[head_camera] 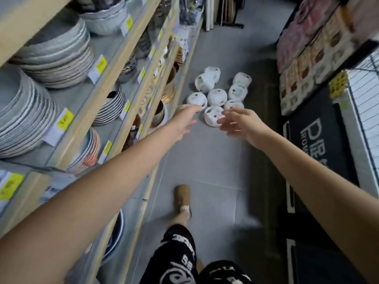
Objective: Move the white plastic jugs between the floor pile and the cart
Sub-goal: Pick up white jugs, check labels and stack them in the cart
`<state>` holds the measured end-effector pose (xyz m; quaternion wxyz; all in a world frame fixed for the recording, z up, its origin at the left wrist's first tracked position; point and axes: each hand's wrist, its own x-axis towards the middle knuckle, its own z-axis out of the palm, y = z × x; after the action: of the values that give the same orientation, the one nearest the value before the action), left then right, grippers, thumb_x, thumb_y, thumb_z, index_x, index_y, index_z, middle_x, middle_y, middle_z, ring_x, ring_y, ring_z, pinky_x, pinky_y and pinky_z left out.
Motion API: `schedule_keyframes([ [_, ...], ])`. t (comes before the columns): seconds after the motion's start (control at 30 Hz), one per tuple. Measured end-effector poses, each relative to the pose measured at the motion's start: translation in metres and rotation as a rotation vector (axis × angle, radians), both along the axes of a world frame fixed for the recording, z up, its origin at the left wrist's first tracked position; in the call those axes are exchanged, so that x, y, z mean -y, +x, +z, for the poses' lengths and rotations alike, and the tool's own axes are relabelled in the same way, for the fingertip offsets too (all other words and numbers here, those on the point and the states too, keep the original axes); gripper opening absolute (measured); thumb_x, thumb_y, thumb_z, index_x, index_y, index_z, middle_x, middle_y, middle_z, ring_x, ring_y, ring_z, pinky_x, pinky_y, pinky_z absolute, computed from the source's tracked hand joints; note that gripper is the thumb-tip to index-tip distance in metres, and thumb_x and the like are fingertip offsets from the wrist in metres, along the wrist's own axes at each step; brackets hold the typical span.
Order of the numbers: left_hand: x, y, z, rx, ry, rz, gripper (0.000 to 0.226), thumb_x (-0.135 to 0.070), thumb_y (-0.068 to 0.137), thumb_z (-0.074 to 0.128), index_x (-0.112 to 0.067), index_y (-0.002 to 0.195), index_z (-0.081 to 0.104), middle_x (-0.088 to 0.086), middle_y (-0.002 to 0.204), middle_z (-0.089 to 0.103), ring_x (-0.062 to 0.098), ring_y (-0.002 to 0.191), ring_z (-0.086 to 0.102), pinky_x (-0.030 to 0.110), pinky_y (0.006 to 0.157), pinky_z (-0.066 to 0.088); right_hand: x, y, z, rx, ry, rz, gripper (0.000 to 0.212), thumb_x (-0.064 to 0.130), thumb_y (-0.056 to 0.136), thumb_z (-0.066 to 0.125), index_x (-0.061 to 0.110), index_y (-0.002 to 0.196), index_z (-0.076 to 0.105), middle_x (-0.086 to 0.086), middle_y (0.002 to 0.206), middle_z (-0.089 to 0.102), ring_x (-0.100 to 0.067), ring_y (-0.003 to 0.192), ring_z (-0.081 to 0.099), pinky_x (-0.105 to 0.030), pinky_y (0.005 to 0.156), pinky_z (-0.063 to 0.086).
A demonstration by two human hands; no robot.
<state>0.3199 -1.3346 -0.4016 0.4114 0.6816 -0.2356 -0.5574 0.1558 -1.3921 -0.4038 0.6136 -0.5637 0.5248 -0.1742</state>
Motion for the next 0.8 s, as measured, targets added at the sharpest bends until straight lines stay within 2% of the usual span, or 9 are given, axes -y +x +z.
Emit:
schedule_keyframes([
  [0.07,0.040,-0.002,-0.008,-0.005,0.024,-0.073,0.040,-0.035,0.086,0.061,-0.025,0.123,0.049,-0.005,0.119,0.049,0.018,0.111,0.052,0.040,0.099,0.032,0.033,0.001,-0.005,-0.010,0.040,-0.065,0.012,0.017,0.097,0.050,0.022,0.093,0.060,0.000,0.090,0.070,-0.021,0.087,0.068,-0.037,0.085,0.049],
  [0.13,0.078,-0.004,-0.013,-0.017,0.051,-0.160,0.035,-0.032,0.092,0.055,-0.026,0.126,0.049,-0.006,0.119,0.048,0.018,0.109,0.050,0.042,0.103,0.030,0.065,0.004,-0.010,-0.028,0.069,-0.137,0.011,0.019,0.098,0.049,0.022,0.094,0.059,-0.001,0.091,0.070,-0.022,0.089,0.068,-0.037,0.084,0.049],
  [0.23,0.131,-0.009,-0.014,-0.051,0.072,-0.274,0.028,-0.041,0.076,0.062,-0.029,0.100,0.053,-0.008,0.113,0.051,0.018,0.107,0.048,0.043,0.100,0.030,0.108,0.002,-0.013,-0.051,0.091,-0.192,0.012,0.020,0.099,0.047,0.020,0.098,0.059,0.000,0.091,0.069,-0.015,0.077,0.066,-0.031,0.072,0.048],
  [0.27,0.148,-0.011,-0.016,-0.055,0.081,-0.301,0.030,-0.042,0.076,0.062,-0.029,0.101,0.053,-0.006,0.121,0.052,0.020,0.110,0.048,0.042,0.099,0.030,0.120,0.001,-0.014,-0.057,0.099,-0.208,0.013,0.020,0.100,0.046,0.020,0.097,0.059,0.001,0.090,0.068,-0.014,0.075,0.065,-0.030,0.070,0.047],
  [0.37,0.199,-0.017,-0.025,-0.035,0.106,-0.365,0.039,-0.034,0.094,0.051,-0.026,0.132,0.047,-0.001,0.145,0.042,0.024,0.127,0.044,0.044,0.101,0.029,0.155,-0.008,-0.020,-0.058,0.124,-0.280,0.016,0.020,0.099,0.047,0.024,0.090,0.060,0.000,0.089,0.069,-0.015,0.075,0.066,-0.029,0.066,0.045],
  [0.5,0.259,-0.030,-0.034,-0.019,0.129,-0.466,0.043,-0.032,0.095,0.050,-0.023,0.137,0.045,-0.001,0.142,0.045,0.022,0.128,0.044,0.042,0.098,0.030,0.199,-0.025,-0.036,-0.055,0.189,-0.374,0.012,0.021,0.098,0.049,0.022,0.094,0.060,-0.004,0.097,0.070,-0.016,0.079,0.067,-0.031,0.071,0.047],
  [0.6,0.299,-0.042,-0.042,-0.016,0.150,-0.513,0.046,-0.032,0.095,0.051,-0.025,0.139,0.043,-0.002,0.132,0.047,0.020,0.127,0.044,0.043,0.101,0.031,0.231,-0.039,-0.047,-0.045,0.220,-0.438,0.009,0.022,0.098,0.050,0.020,0.098,0.059,-0.003,0.094,0.070,-0.016,0.076,0.066,-0.032,0.074,0.047],
  [0.7,0.339,-0.055,-0.051,0.001,0.176,-0.541,0.047,-0.032,0.094,0.052,-0.025,0.140,0.043,-0.004,0.121,0.046,0.018,0.121,0.045,0.044,0.106,0.032,0.267,-0.053,-0.057,-0.037,0.238,-0.466,0.012,0.021,0.099,0.049,0.016,0.105,0.058,-0.004,0.095,0.069,-0.016,0.076,0.065,-0.031,0.072,0.047],
  [0.8,0.382,-0.069,-0.058,0.028,0.201,-0.565,0.044,-0.034,0.093,0.054,-0.027,0.135,0.046,-0.004,0.124,0.047,0.018,0.116,0.046,0.043,0.105,0.036,0.311,-0.068,-0.067,-0.028,0.248,-0.485,0.013,0.021,0.099,0.048,0.016,0.105,0.058,-0.004,0.097,0.069,-0.017,0.077,0.065,-0.029,0.069,0.047],
])
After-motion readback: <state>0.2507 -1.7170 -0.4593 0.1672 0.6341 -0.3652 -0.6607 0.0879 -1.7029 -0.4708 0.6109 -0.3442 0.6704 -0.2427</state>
